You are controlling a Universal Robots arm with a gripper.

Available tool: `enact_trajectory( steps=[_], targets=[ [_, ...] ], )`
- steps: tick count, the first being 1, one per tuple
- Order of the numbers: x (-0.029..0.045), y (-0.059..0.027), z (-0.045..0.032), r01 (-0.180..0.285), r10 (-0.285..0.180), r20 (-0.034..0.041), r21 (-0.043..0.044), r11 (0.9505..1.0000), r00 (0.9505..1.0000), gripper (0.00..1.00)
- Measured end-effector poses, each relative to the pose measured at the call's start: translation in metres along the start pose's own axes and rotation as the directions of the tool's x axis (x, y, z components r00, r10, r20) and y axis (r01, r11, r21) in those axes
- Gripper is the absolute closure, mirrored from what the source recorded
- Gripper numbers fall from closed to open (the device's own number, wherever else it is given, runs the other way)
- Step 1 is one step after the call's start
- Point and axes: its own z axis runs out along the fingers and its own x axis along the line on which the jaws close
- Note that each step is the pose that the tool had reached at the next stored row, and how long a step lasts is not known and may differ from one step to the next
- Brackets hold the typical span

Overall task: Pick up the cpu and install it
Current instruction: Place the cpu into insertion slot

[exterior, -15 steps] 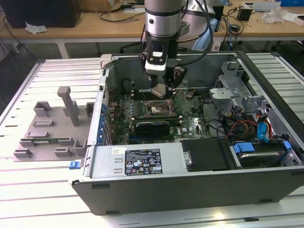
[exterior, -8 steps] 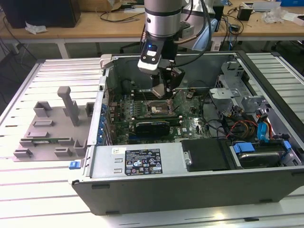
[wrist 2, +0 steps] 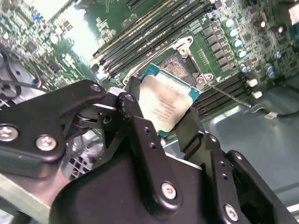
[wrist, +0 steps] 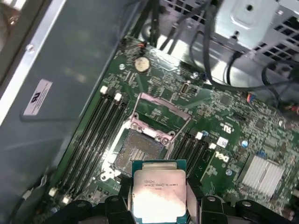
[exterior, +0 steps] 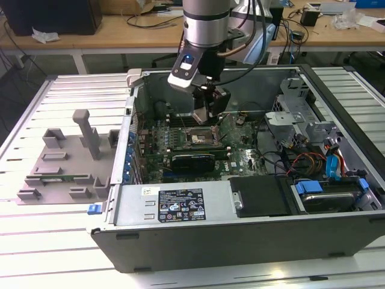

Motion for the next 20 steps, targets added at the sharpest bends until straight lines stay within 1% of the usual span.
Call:
enact_trajectory(
  steps=[1, 2, 4, 6, 8, 9, 10, 11, 12, 14, 15, 16, 19, 20],
  targets=[
    [0.0, 0.0, 0.0, -0.015, 0.015, 0.0006, 0.0, 0.9999, 0.9999, 0.45],
    [0.0, 0.0, 0.0001, -0.043, 0.043, 0.0017, -0.0001, 0.9991, 0.9991, 0.45],
    [0.0, 0.0, 0.0003, -0.082, 0.082, 0.0032, -0.0002, 0.9966, 0.9966, 0.45],
    [0.0, 0.0, 0.0004, -0.124, 0.124, 0.0048, -0.0005, 0.9923, 0.9923, 0.45],
    [0.0, 0.0, 0.0007, -0.194, 0.194, 0.0075, -0.001, 0.9809, 0.9809, 0.45],
    [0.0, 0.0, 0.0009, -0.239, 0.239, 0.0092, -0.0015, 0.9711, 0.9711, 0.45],
    [0.0, 0.0, 0.0011, -0.262, 0.262, 0.0101, -0.0018, 0.965, 0.9649, 0.45],
    [0.0, 0.0, 0.0012, -0.279, 0.279, 0.0108, -0.002, 0.9604, 0.9603, 0.45],
    [0.0, 0.0, 0.0014, -0.301, 0.301, 0.0117, -0.0022, 0.9536, 0.9535, 0.45],
    [0.0, -0.0001, 0.002, -0.33, 0.33, 0.0127, -0.0026, 0.9441, 0.944, 0.45],
    [0.0, -0.0001, 0.0026, -0.335, 0.335, 0.0129, -0.0027, 0.9421, 0.942, 0.45],
    [0.0, -0.0001, 0.0036, -0.338, 0.338, 0.013, -0.0029, 0.9413, 0.9412, 0.45],
    [0.0004, -0.0001, 0.0084, -0.339, 0.34, 0.0131, -0.0028, 0.9406, 0.9405, 0.45],
    [0.0003, -0.0002, 0.0084, -0.339, 0.34, 0.0133, -0.0027, 0.9406, 0.9405, 0.45]
  ],
)
